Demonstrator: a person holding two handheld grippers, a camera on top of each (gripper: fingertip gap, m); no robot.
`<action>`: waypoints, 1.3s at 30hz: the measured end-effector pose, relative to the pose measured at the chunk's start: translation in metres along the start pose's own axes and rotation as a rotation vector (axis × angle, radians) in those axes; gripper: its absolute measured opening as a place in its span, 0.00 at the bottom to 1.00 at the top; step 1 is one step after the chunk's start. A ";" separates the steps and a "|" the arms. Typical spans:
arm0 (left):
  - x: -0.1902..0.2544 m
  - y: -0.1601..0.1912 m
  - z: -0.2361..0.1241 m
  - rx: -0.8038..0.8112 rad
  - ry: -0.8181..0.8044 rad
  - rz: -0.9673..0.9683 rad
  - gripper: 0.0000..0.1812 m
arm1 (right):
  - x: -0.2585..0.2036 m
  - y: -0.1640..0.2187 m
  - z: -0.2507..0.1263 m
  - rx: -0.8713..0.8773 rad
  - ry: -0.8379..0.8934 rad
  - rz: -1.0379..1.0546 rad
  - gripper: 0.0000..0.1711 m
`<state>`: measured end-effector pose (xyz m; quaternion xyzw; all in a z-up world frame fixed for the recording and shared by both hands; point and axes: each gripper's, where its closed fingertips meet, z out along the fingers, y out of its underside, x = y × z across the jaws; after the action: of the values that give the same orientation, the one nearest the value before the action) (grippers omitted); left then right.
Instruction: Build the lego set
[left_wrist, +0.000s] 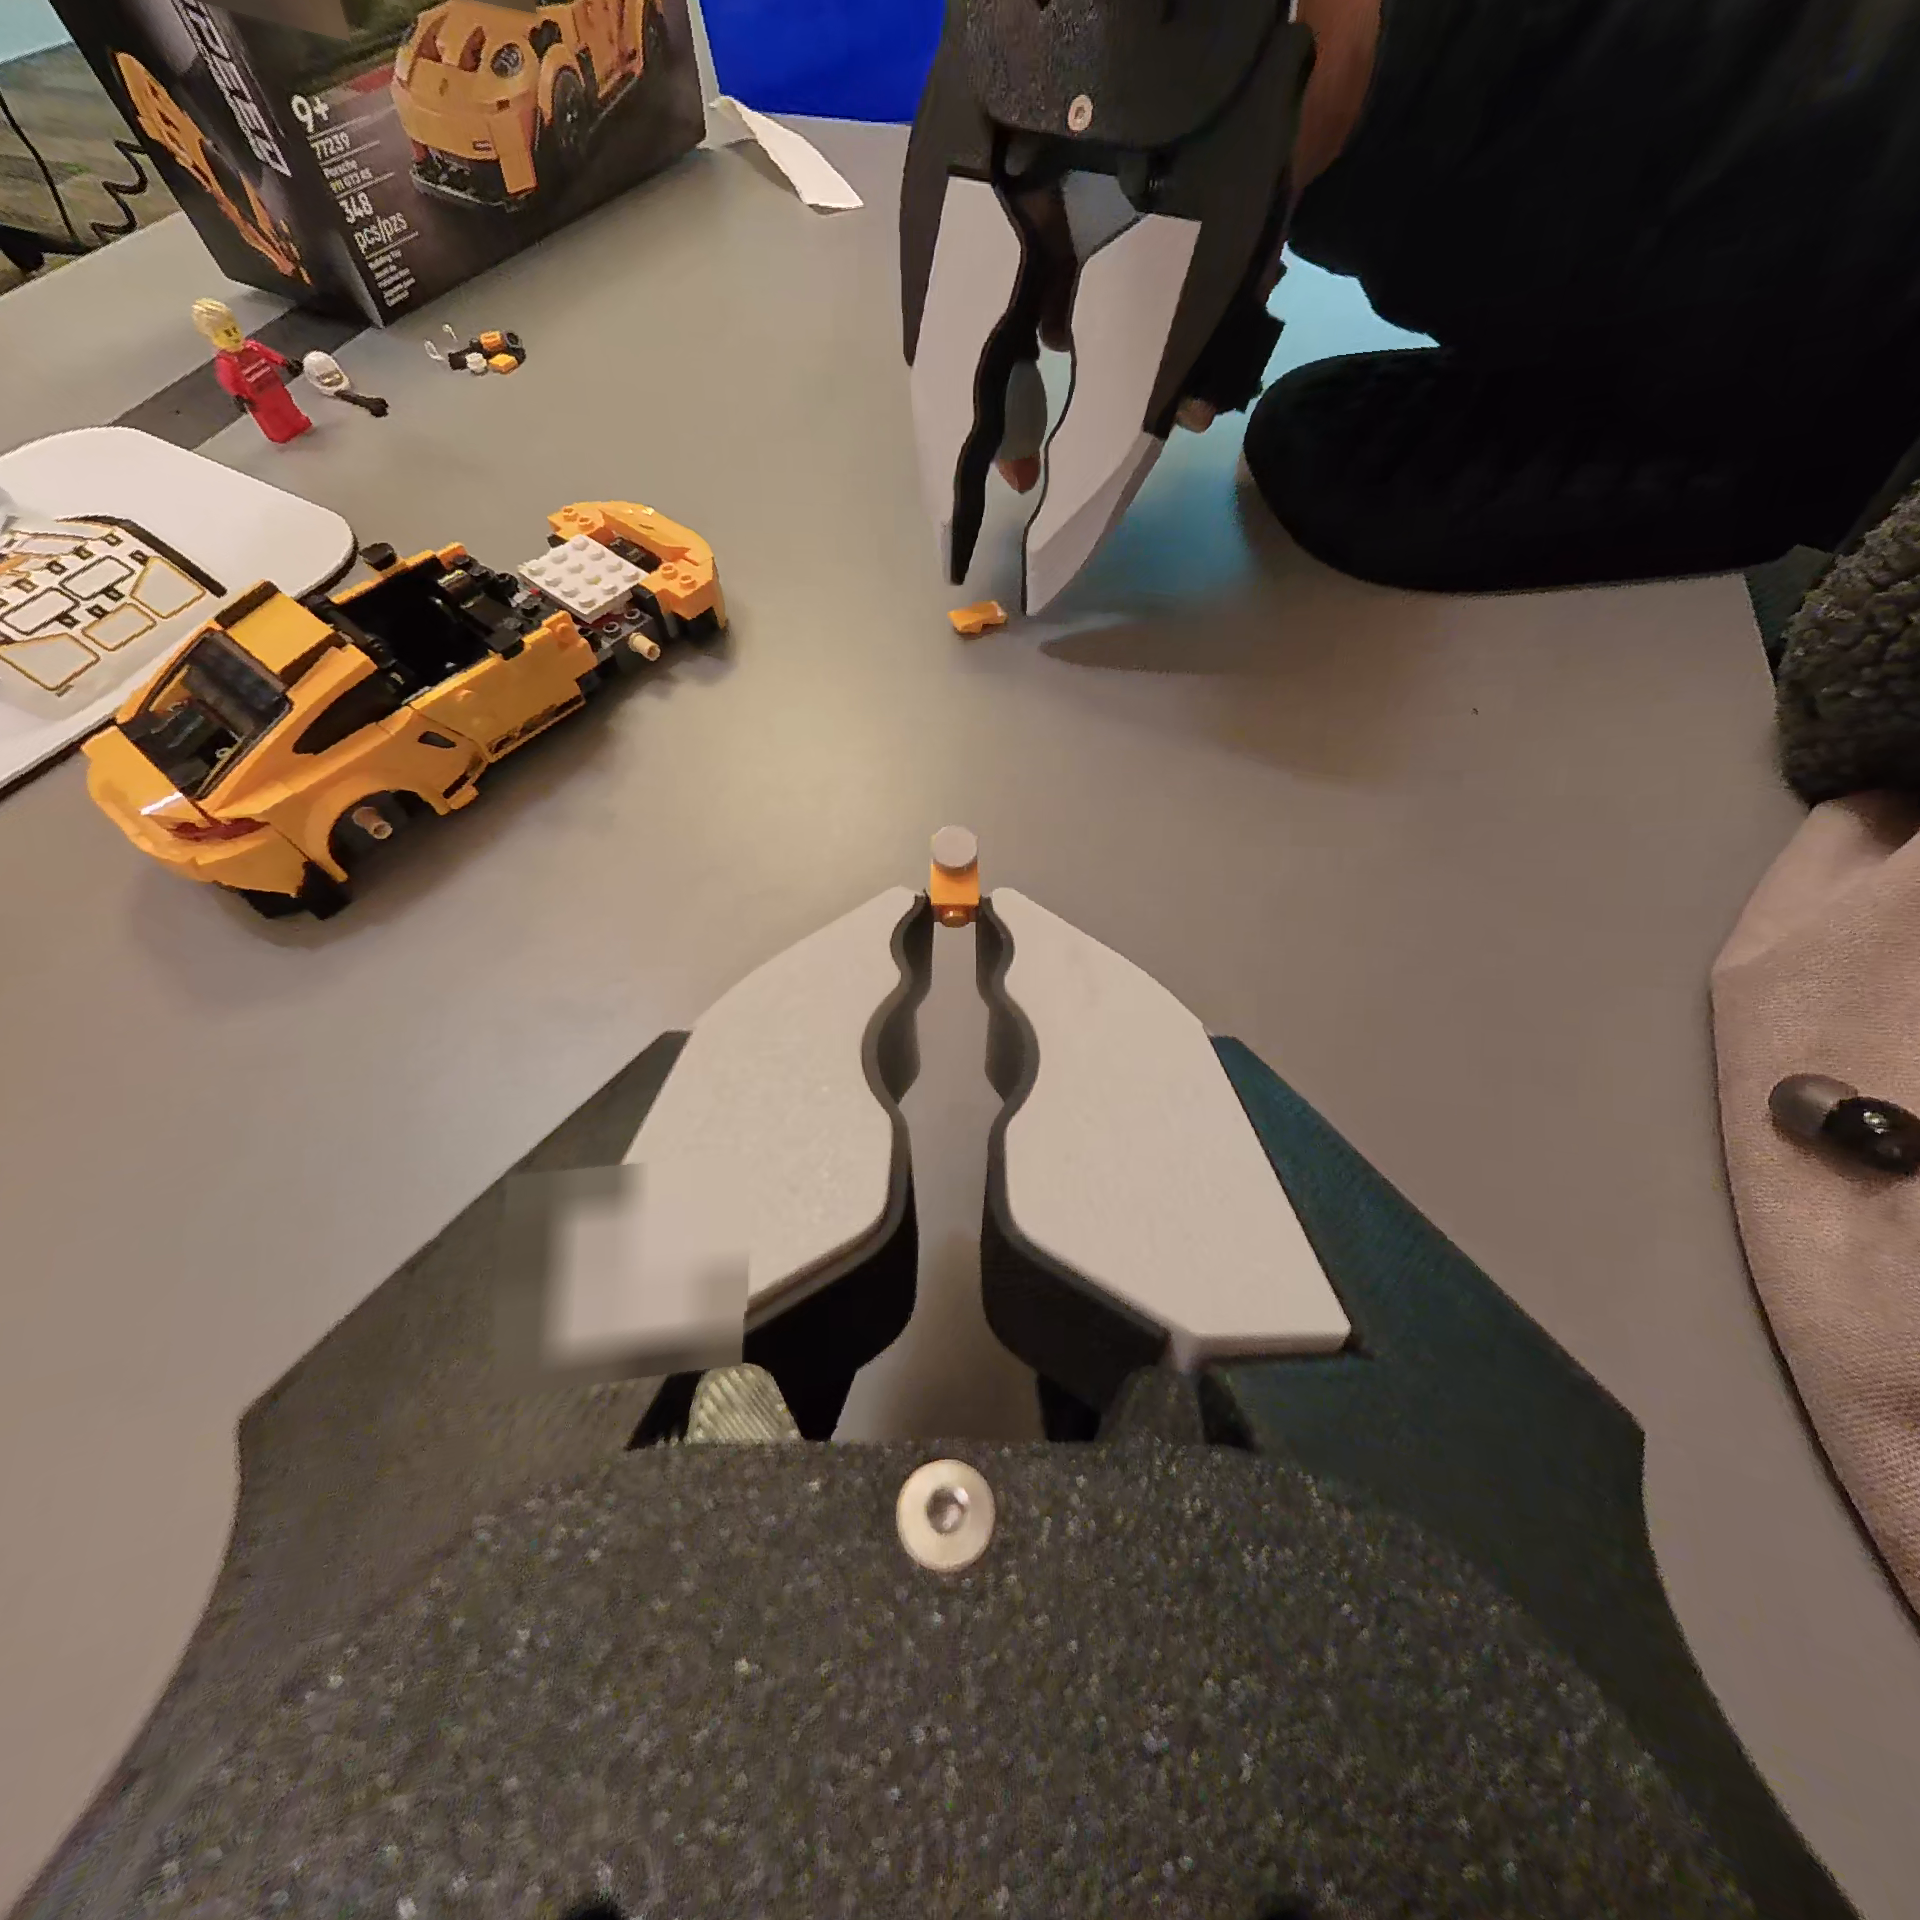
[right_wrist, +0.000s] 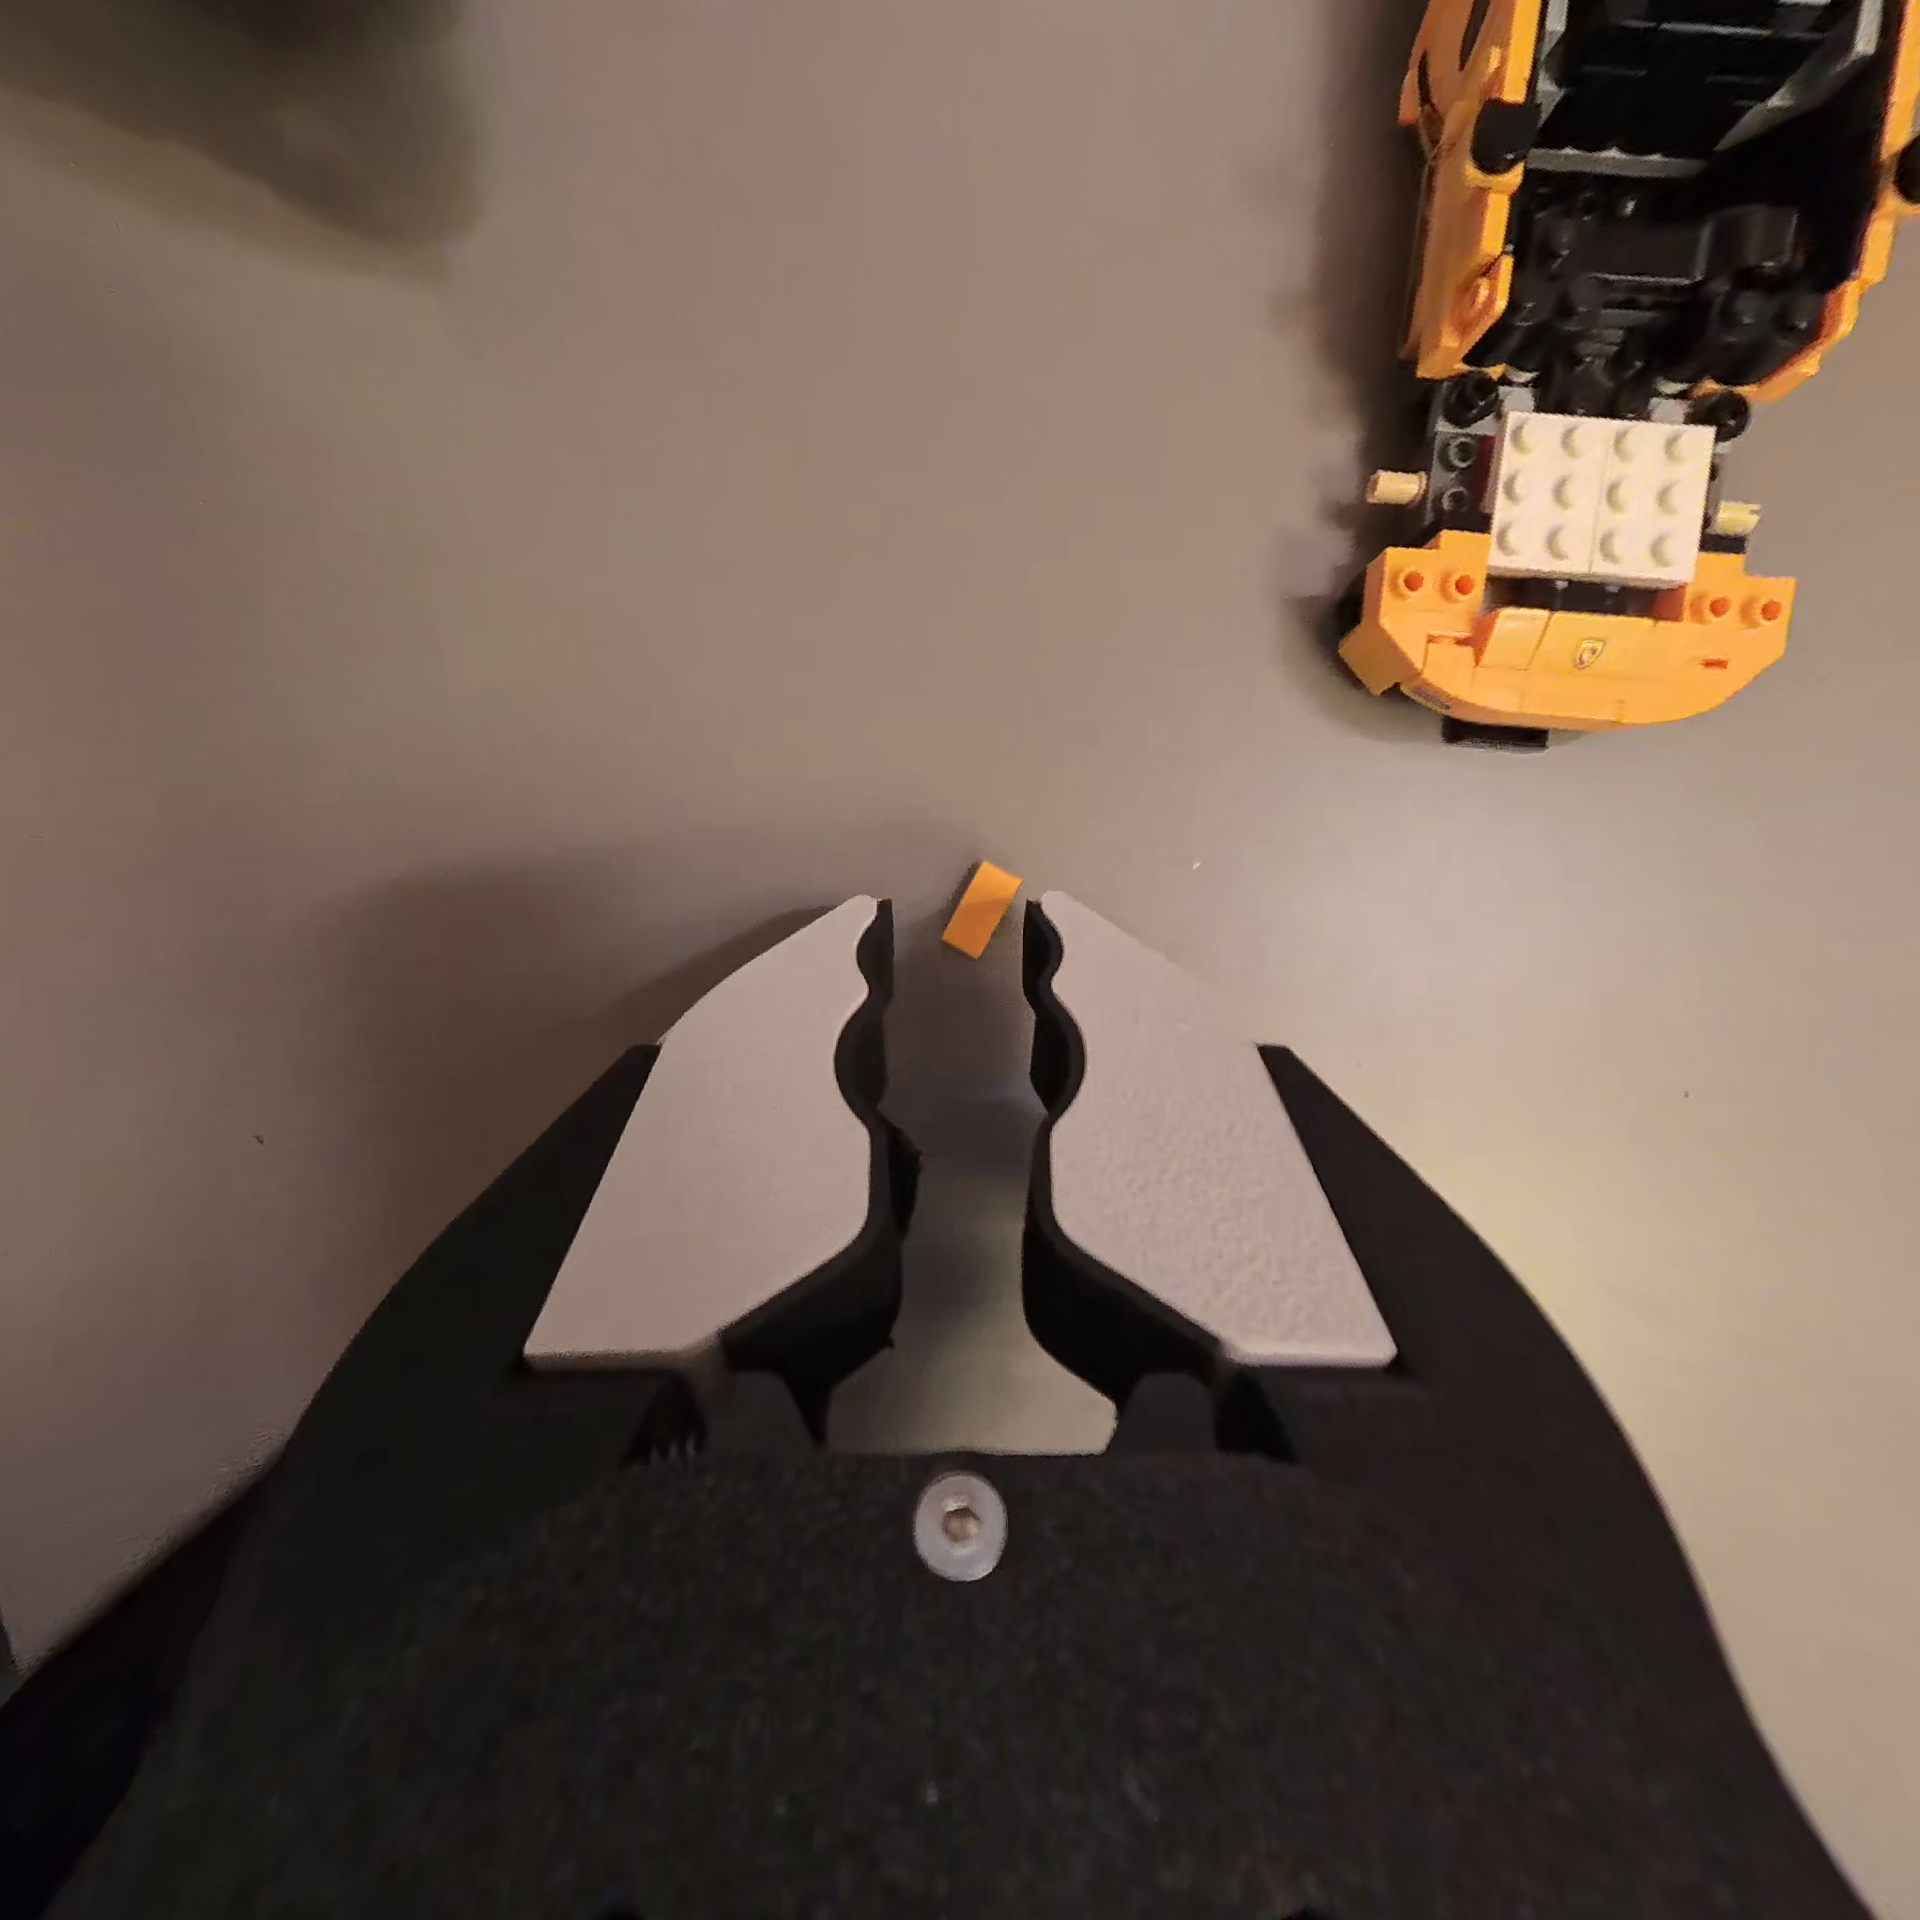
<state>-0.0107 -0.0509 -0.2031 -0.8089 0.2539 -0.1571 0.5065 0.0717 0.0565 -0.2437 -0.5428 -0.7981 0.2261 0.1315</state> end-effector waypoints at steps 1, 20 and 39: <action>0.000 0.000 0.000 0.000 0.000 0.000 0.04 | 0.002 0.002 0.001 -0.010 0.006 0.011 0.14; 0.002 0.001 0.000 -0.011 0.008 -0.001 0.04 | 0.000 -0.010 0.010 0.027 0.015 0.013 0.05; 0.006 0.024 0.008 -0.145 0.052 -0.075 0.04 | -0.051 -0.047 0.030 0.140 -0.106 -0.186 0.05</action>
<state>-0.0081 -0.0571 -0.2279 -0.8479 0.2472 -0.1783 0.4338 0.0393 -0.0119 -0.2437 -0.4433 -0.8331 0.2965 0.1468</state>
